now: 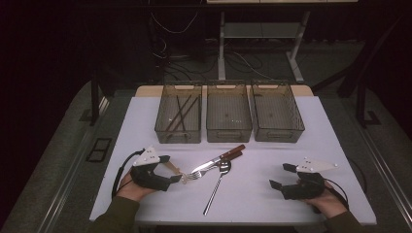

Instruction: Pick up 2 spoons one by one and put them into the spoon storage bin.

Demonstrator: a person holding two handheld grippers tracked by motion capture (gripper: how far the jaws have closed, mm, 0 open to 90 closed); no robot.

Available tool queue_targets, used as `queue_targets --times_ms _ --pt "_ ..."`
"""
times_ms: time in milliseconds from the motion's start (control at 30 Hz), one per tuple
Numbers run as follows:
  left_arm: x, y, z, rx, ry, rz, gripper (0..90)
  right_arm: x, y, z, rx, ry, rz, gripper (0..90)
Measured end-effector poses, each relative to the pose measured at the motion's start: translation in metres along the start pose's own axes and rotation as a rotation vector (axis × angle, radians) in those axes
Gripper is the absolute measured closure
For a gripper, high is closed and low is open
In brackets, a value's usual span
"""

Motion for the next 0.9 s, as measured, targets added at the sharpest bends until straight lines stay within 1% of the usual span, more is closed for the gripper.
queue_targets --times_ms 67,133,200,267,333,400,467,567,600,633,667,700,733,767,800,900 --pt "0.0 -0.001 0.006 0.012 -0.011 -0.005 27.5 0.0 0.001 0.0 -0.002 -0.004 0.002 17.8" --pt "0.0 -0.001 0.011 0.025 -0.006 0.003 34.1 0.0 0.001 0.0 -0.001 -0.003 0.004 17.8" --pt "-0.001 -0.001 0.013 0.028 -0.005 0.011 37.6 -0.001 0.002 0.0 -0.002 -0.007 0.005 17.8" --pt "-0.001 0.001 0.01 0.007 0.014 0.013 42.7 -0.001 0.002 0.0 -0.001 -0.007 0.008 17.8" --pt "-0.001 0.003 0.006 0.003 0.042 0.027 48.6 -0.001 0.002 0.0 0.0 -0.008 0.007 17.8" --pt "0.0 0.004 0.008 0.029 0.061 0.034 53.2 -0.001 0.002 0.001 0.002 -0.008 0.007 17.8" --pt "0.002 0.004 0.013 0.047 0.058 0.032 57.1 -0.001 0.002 0.001 0.002 -0.009 0.008 17.8" --pt "0.006 0.003 0.025 0.096 0.046 0.03 67.3 -0.001 0.003 0.001 0.003 -0.012 0.009 17.8" --pt "0.007 0.003 0.03 0.116 0.05 0.042 69.6 -0.001 0.003 0.001 0.003 -0.012 0.009 17.8" --pt "0.008 0.003 0.035 0.138 0.039 0.046 71.5 -0.001 0.003 0.001 0.003 -0.012 0.009 17.8" --pt "0.008 0.004 0.04 0.15 0.027 0.053 73.4 -0.001 0.003 0.001 0.002 -0.009 0.009 17.8" --pt "0.007 0.003 0.045 0.16 0.024 0.069 73.7 -0.001 0.003 0.001 0.002 -0.008 0.011 17.8" --pt "0.006 0.003 0.049 0.176 0.007 0.073 73.3 -0.001 0.003 0.0 0.002 -0.008 0.011 17.8" --pt "0.005 0.002 0.052 0.179 -0.013 0.075 71.1 -0.001 0.003 0.0 0.001 -0.008 0.01 17.8" --pt "0.004 0.001 0.054 0.178 -0.025 0.077 69.7 -0.001 0.003 0.0 0.001 -0.008 0.009 17.8" --pt "0.001 -0.001 0.057 0.201 -0.043 0.084 65.5 -0.001 0.002 0.0 0.001 -0.006 0.01 17.8"
Point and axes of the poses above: each handheld gripper's, and its own axes: y roughly forward along the jaws, x roughly out of its top, z roughly to its left, the point moved 7 cm from there along y, roughly forward along the jaws, and after that the axes turned 1 degree about z, right-handed, at the moved point
